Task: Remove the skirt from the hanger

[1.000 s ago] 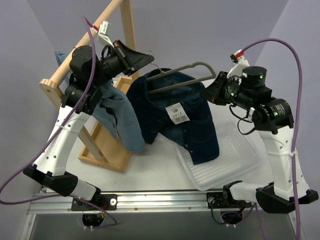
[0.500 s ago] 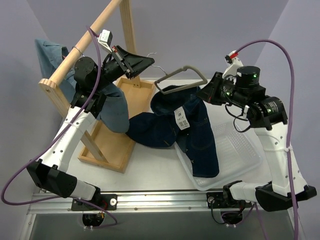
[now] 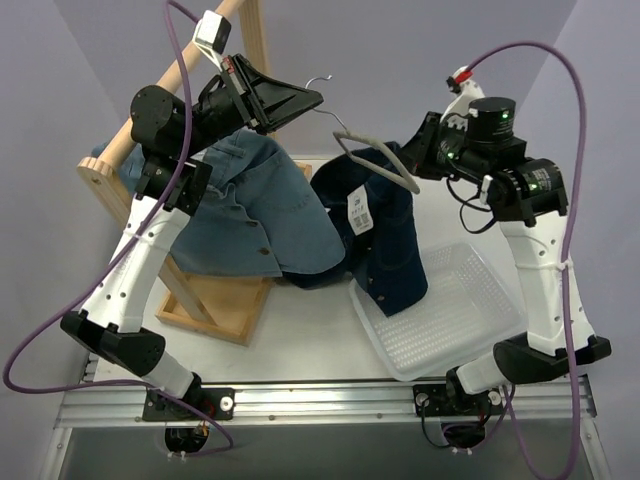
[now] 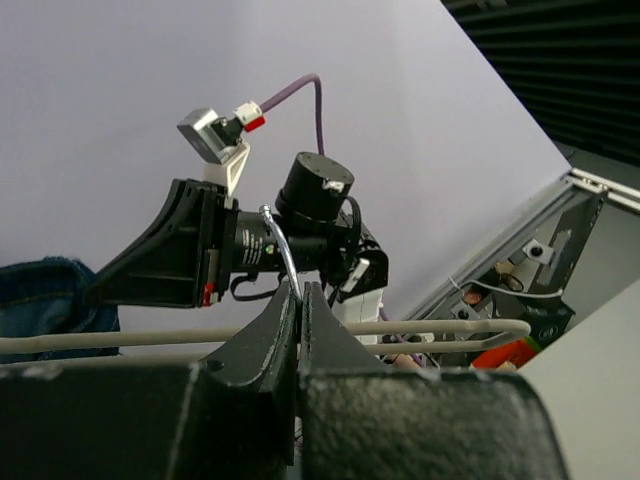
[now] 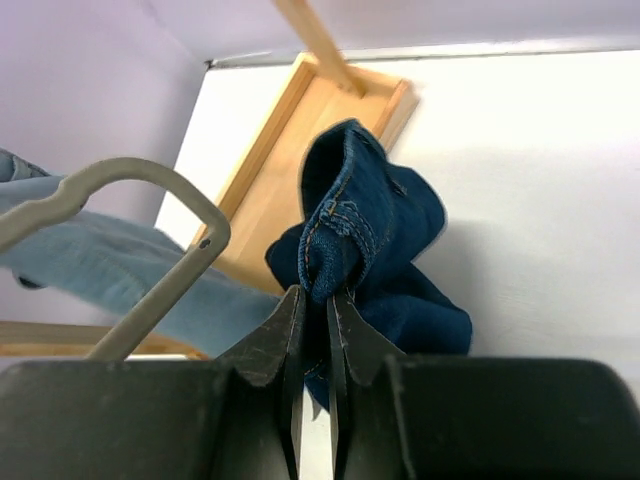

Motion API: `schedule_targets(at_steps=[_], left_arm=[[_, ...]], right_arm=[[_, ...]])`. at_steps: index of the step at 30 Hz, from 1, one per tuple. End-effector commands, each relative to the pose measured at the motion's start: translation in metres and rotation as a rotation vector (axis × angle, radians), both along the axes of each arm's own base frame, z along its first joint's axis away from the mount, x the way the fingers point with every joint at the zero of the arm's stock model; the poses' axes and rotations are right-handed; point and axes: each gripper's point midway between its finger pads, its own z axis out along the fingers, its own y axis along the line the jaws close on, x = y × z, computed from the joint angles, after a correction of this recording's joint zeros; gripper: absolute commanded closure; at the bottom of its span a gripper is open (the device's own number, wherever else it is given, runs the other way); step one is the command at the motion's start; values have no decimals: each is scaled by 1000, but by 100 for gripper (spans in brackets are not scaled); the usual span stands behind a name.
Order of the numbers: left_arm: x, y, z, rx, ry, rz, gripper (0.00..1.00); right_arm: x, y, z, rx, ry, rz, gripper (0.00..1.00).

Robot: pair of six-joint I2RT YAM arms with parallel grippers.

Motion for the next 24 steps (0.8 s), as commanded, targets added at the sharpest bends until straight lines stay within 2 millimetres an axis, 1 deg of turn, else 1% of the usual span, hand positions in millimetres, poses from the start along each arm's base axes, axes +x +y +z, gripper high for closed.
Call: schedule_targets(at_steps=[1,2,3,4,5,7,8,9,10,11,12,13,14,15,16,17,18,19,20,22,24], left_arm=[[-19,-8,7,58,-84,-38,98],[-20,-9,7,69,-92,-42,98],[-27,-9,13,76,-132,-44,98],[-26,-10,11,90,-122,-44,98],[-23,-12,8,98,-123,-46,98],[-25,-12,10,101,-144,-46,98],[-23,-13,9,104,-144,-44,98],[-24,-14,9,106,-153,-48,98],[-24,-14,9,108,-158,-50,98],[-23,-14,9,109,-161,-50,98],[-21,-16,4,125,-134,-55,98],[-20,-17,2,129,-132,-61,98],[-18,-18,2,131,-131,-62,98],[-17,-19,0,139,-127,-61,98],[-13,-22,-3,149,-119,-64,98],[-18,-22,0,152,-138,-71,98],[-17,-23,-4,173,-135,-69,98],[-13,-26,-9,188,-127,-72,98],[-18,-25,-4,190,-146,-74,98],[-13,-27,-11,216,-137,-70,98],[-13,-28,-14,223,-130,-71,98]], right_arm=[[-17,-34,57,-40,-162,-104,100],[-21,-42,64,-48,-180,-137,100],[-25,-46,71,-49,-200,-150,100],[-31,-51,77,-50,-213,-161,100],[-41,-59,92,-43,-257,-187,100],[-52,-67,105,-31,-298,-217,100],[-64,-73,114,-17,-333,-227,100],[-69,-75,128,8,-387,-237,100],[-75,-78,135,23,-421,-242,100],[-95,-85,151,58,-483,-254,100],[-96,-88,161,83,-530,-273,100],[-104,-93,169,105,-565,-290,100],[-119,-100,181,133,-611,-303,100],[-124,-103,191,161,-644,-316,100],[-128,-108,196,173,-660,-340,100],[-130,-108,201,183,-671,-340,100],[-131,-107,205,191,-676,-339,100],[-142,-108,218,220,-706,-330,100],[-142,-108,223,231,-716,-327,100],[-154,-112,237,261,-756,-332,100],[-162,-118,244,274,-779,-347,100]])
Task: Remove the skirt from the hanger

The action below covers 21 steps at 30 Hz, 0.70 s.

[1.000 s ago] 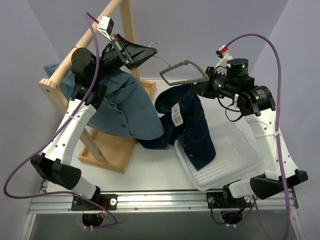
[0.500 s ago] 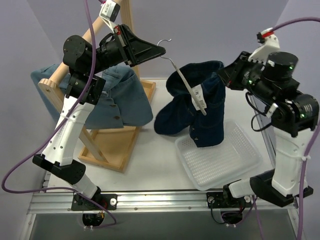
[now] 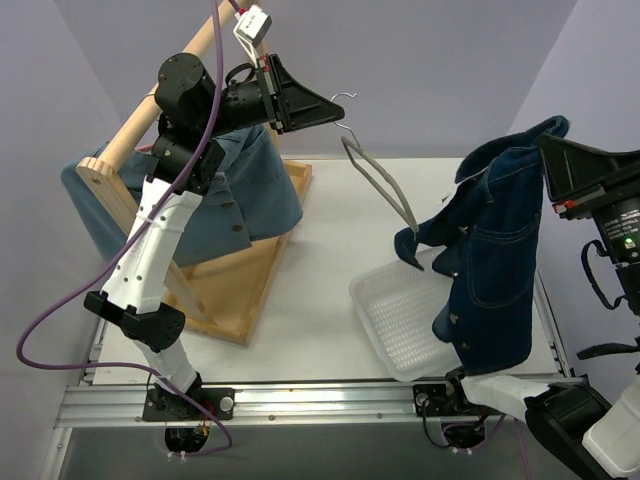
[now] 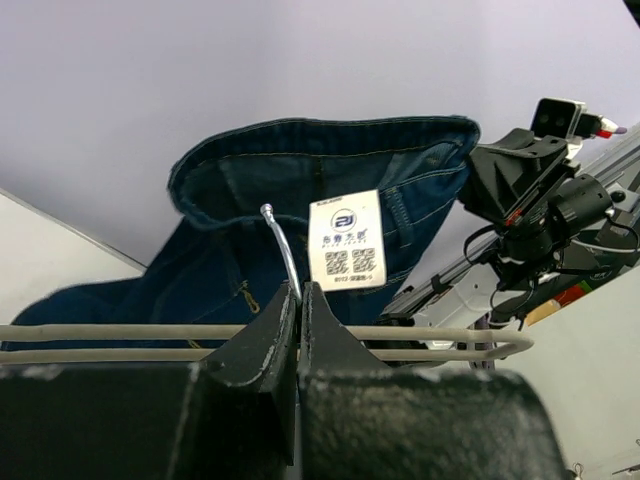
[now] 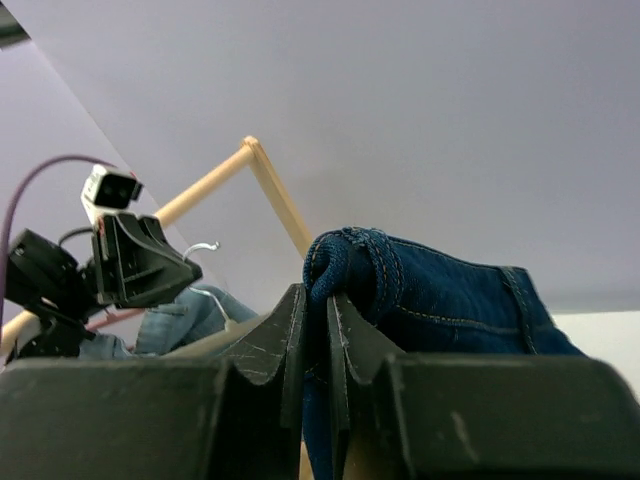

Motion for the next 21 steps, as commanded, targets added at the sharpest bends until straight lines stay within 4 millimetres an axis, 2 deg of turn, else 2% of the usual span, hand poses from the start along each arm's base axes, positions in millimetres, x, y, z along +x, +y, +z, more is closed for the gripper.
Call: schedule_targets(at_steps=[1,7,14,15,21], left_arm=[[-16,5,10,7,-61,-12,98],[-16,2,8,5,-53,-21,98],[-15,1,7,6,-46,-22,98],[-15,2,7,6,-45,-22,98],[-14,3,3,23,-44,-6,98]], right_arm=[[-5,-11,45,103,-142,-41,100],[-7,-14,31,112,-98,-48,100],[19,-8,2,60,-8,-95,100],[27,-5,-6,38,13,-102,100],[47,-12,-38,-27,113,-205,100]])
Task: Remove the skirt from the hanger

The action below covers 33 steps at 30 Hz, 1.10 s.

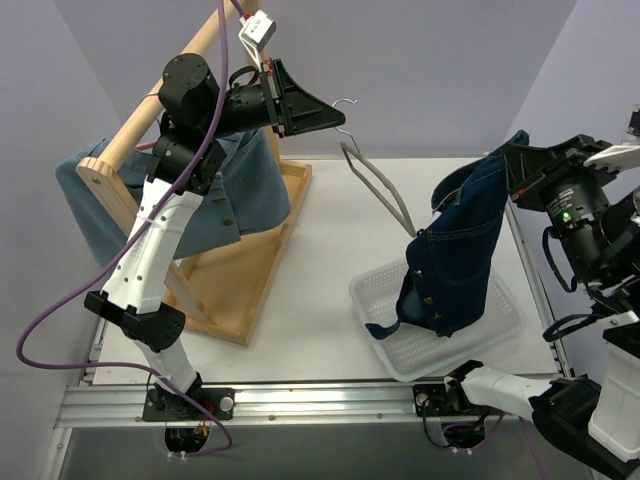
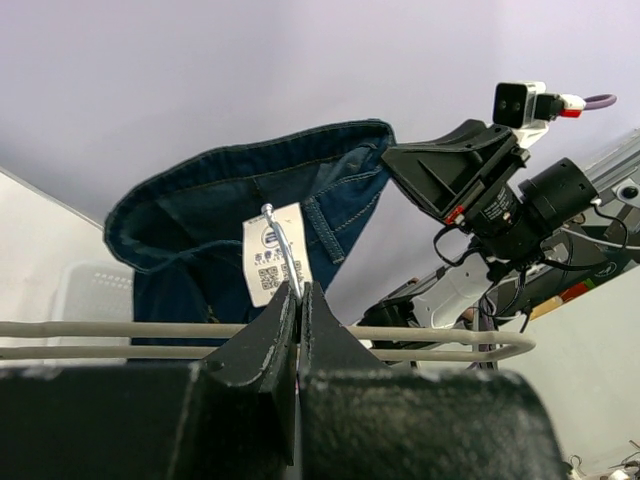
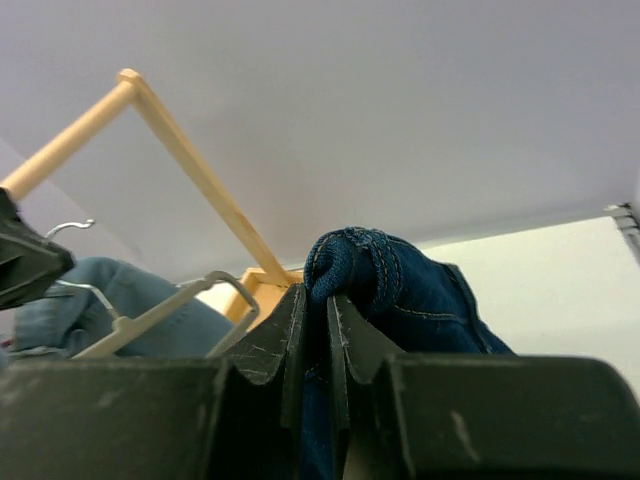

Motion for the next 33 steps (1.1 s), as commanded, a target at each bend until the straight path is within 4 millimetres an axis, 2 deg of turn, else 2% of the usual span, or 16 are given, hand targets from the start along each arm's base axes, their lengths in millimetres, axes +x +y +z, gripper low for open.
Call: schedule_targets(at_steps=[1,7,10,12,14,15,16,18,22,24,26,28,33], left_arm=[[-13,5,13,-10,-56,1,98],[-10,5,8,0,-43,13,98],[-8,4,7,0,-41,16,98],[-7,4,7,0,-35,20,98],[-6,3,5,3,-30,17,98],[-6,3,4,6,-26,17,98],[-4,3,3,8,-23,20,98],[-4,2,2,10,-19,22,98],[-2,0,0,13,-10,16,98],[-2,-1,-1,13,-5,14,98],[-2,-3,-1,13,-5,11,98],[-1,-5,-3,15,0,6,98],[-2,-10,-4,16,17,-8,98]], right_arm=[[6,-19,14,23,-52,-116,100],[4,-41,-8,-13,12,-230,100],[6,-37,-24,-19,47,-221,100],[13,-27,-47,-9,104,-194,100],[11,-21,-65,11,148,-171,100],[16,-10,-85,32,201,-139,100],[13,-8,-93,50,221,-127,100],[13,-1,-121,83,309,-121,100],[1,-3,-167,121,457,-154,100],[-4,-5,-182,147,494,-170,100],[-7,-4,-213,172,585,-205,100],[-8,-6,-229,184,638,-252,100],[-6,-13,-252,170,731,-359,100]])
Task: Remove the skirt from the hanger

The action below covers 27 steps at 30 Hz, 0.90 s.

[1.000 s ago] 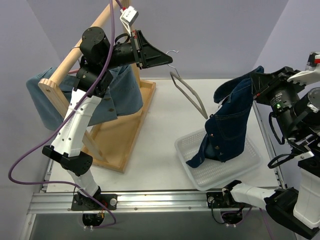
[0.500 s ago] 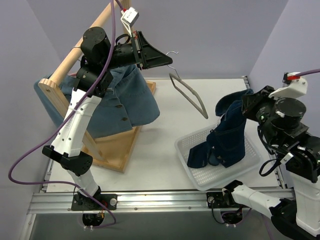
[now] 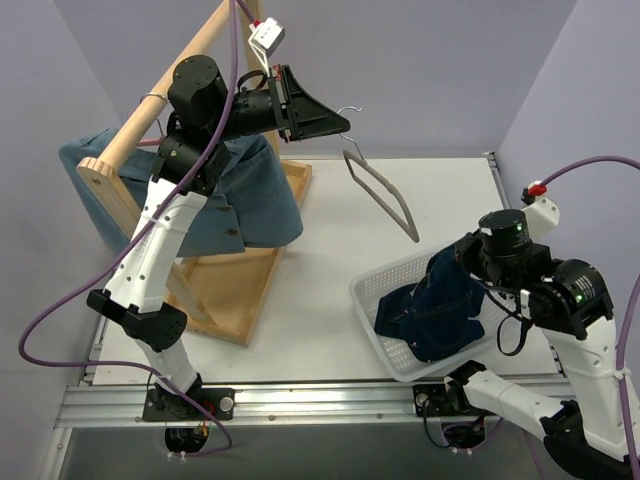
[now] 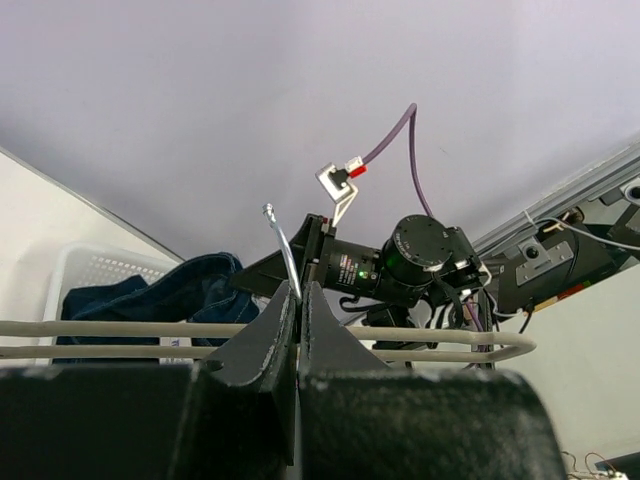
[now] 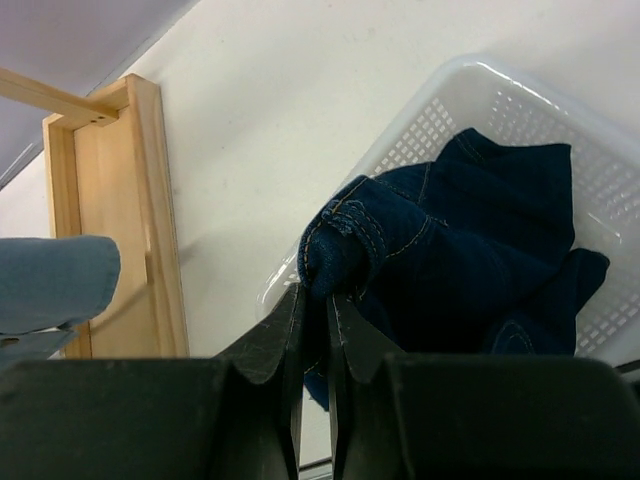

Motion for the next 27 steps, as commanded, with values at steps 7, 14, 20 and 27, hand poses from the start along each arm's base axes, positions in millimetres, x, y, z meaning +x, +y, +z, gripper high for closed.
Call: schedule_targets(at_steps=[7,14,20,27], left_arm=[[-5,-9,-1,8,27,-29,98],[-4,-13,-18,40,83,-13,98],[0,-13,-30,81,103,14,98],[3,-12,-37,105,117,34,98]], right_arm=[[-4,2,-69,32,257,-145,100],[-21,-32,-132,67,484,-295,100],[-28,-29,-211,258,632,-315,100],[-37,-25,-270,264,784,-283,100]])
